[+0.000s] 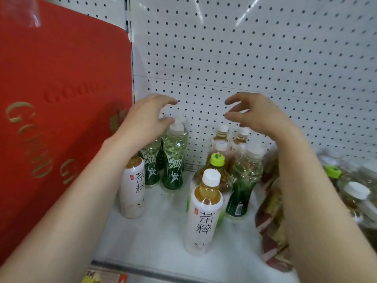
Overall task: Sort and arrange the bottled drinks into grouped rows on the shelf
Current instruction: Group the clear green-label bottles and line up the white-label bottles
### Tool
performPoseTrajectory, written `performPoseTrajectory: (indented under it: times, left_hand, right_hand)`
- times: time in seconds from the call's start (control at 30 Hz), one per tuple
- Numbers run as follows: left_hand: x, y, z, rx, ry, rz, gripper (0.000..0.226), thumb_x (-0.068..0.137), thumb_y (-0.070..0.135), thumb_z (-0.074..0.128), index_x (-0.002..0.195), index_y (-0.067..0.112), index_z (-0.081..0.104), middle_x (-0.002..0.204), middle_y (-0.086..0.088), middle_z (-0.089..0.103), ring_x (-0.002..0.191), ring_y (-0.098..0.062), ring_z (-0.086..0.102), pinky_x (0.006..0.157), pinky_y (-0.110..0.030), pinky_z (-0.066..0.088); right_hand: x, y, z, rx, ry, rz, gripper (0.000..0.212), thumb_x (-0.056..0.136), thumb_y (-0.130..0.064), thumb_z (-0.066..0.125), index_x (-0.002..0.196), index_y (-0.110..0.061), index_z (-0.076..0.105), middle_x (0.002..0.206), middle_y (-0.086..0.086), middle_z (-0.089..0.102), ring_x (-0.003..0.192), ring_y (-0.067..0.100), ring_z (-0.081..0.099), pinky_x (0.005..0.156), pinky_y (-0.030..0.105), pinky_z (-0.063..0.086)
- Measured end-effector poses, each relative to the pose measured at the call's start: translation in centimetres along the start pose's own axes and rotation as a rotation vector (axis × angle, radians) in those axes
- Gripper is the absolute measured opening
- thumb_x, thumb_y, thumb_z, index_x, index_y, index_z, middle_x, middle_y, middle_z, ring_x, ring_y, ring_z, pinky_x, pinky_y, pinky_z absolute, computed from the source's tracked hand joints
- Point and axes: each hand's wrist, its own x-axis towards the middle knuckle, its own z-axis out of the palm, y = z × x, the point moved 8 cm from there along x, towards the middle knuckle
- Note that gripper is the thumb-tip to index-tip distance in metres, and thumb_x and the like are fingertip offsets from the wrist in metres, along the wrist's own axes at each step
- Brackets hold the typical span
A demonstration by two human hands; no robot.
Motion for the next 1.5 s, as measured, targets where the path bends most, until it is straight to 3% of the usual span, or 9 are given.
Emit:
performPoseTrajectory:
  times: [0.17, 0.47, 0.6, 0.73, 0.93, 1.03, 1.2, 1.3, 1.5]
  left_hand:
    - [-6.4, 7.8, 3.6, -0.53, -0.236, 0.177, 0.025, 0.09, 0.039, 0.062, 0.113, 0.034, 0.07, 0.115, 0.02, 0.068, 0.107, 0.009, 0.061, 0.096, -0.017, 0.049]
    - [-10.5, 7.7, 8.1, -0.463, -0.268, 0.163, 0.032, 0.082, 0.061, 0.054, 0.105, 0.042, 0.066, 0.088, 0.015, 0.071, 0.075, -0.002, 0.064, 0.069, -0.028, 0.053]
    - [-11.1, 7.9, 7.8, -0.364, -0.192, 0.209, 0.037, 0.086, 0.052, 0.058, 0.122, 0.043, 0.059, 0.115, 0.016, 0.066, 0.098, 0.001, 0.06, 0.089, -0.029, 0.05]
    - [-12.3, 9.8, 5.7, -0.271, 0.05, 0.281, 0.052, 0.088, 0.028, 0.069, 0.137, 0.03, 0.052, 0.141, 0.006, 0.047, 0.129, -0.01, 0.042, 0.106, -0.03, 0.031]
    - [-13.9, 15.5, 4.1, -0.476, 0.13, 0.278, 0.055, 0.095, 0.045, 0.053, 0.146, 0.033, 0.038, 0.148, 0.014, 0.038, 0.132, 0.004, 0.03, 0.104, -0.012, 0.017]
    - [-14.1, 18.0, 5.1, -0.623, -0.032, 0.246, 0.066, 0.088, 0.064, 0.044, 0.147, 0.036, 0.035, 0.148, 0.014, 0.044, 0.134, -0.003, 0.041, 0.105, -0.027, 0.031]
    - [-16.8, 21.2, 9.8, -1.058, -0.535, 0.114, 0.038, 0.07, 0.067, 0.071, 0.105, 0.053, 0.068, 0.111, 0.028, 0.07, 0.101, 0.005, 0.068, 0.08, -0.011, 0.051]
    - [-19.3, 21.9, 13.2, -1.235, -0.589, -0.013, 0.06, 0.056, 0.058, 0.086, 0.109, 0.032, 0.072, 0.111, -0.005, 0.075, 0.096, -0.025, 0.074, 0.07, -0.028, 0.059]
    - [-21.8, 25.0, 15.9, -1.226, -0.312, -0.184, 0.098, 0.048, 0.071, 0.083, 0.131, 0.026, 0.058, 0.126, -0.004, 0.068, 0.115, -0.029, 0.065, 0.091, -0.05, 0.054]
  right_hand:
    - [-4.9, 5.2, -1.7, -0.237, 0.05, 0.209, 0.051, 0.089, -0.042, 0.069, 0.135, -0.026, 0.055, 0.121, 0.002, 0.066, 0.098, 0.019, 0.061, 0.073, 0.028, 0.044]
    - [-6.9, 7.5, 2.0, -0.25, -0.019, 0.284, 0.08, 0.083, -0.049, 0.073, 0.149, -0.018, 0.04, 0.149, 0.006, 0.049, 0.13, 0.027, 0.051, 0.096, 0.036, 0.043]
    - [-8.3, 6.7, 0.6, -0.206, 0.12, 0.261, 0.07, 0.085, -0.037, 0.076, 0.145, -0.015, 0.047, 0.143, 0.009, 0.053, 0.123, 0.026, 0.055, 0.097, 0.036, 0.045]
    - [-11.7, 4.9, -3.9, 0.01, 0.443, 0.102, 0.043, 0.086, -0.029, 0.073, 0.124, -0.025, 0.055, 0.11, 0.001, 0.063, 0.07, 0.009, 0.056, 0.059, 0.021, 0.045]
    - [-17.9, 2.2, -10.5, 0.499, 0.733, -0.192, 0.042, 0.093, -0.013, 0.062, 0.132, -0.014, 0.045, 0.121, 0.02, 0.06, 0.093, 0.024, 0.066, 0.095, 0.043, 0.054]
    - [-19.2, 2.8, -12.0, 0.791, 0.656, -0.209, 0.041, 0.097, -0.01, 0.058, 0.135, -0.018, 0.043, 0.109, 0.015, 0.064, 0.102, 0.031, 0.063, 0.103, 0.057, 0.046]
    - [-21.6, 4.8, -8.5, 1.04, 0.364, -0.116, 0.039, 0.102, -0.009, 0.049, 0.14, -0.011, 0.041, 0.103, 0.018, 0.064, 0.101, 0.036, 0.061, 0.1, 0.064, 0.045]
    - [-23.5, 6.7, -6.9, 0.952, 0.293, -0.106, 0.038, 0.102, -0.018, 0.052, 0.139, -0.016, 0.045, 0.109, 0.015, 0.069, 0.107, 0.03, 0.066, 0.101, 0.057, 0.048]
    - [-27.9, 12.2, -12.0, 0.305, 0.557, -0.205, 0.033, 0.104, -0.027, 0.048, 0.136, -0.019, 0.05, 0.121, -0.003, 0.065, 0.112, 0.006, 0.061, 0.098, 0.033, 0.05]
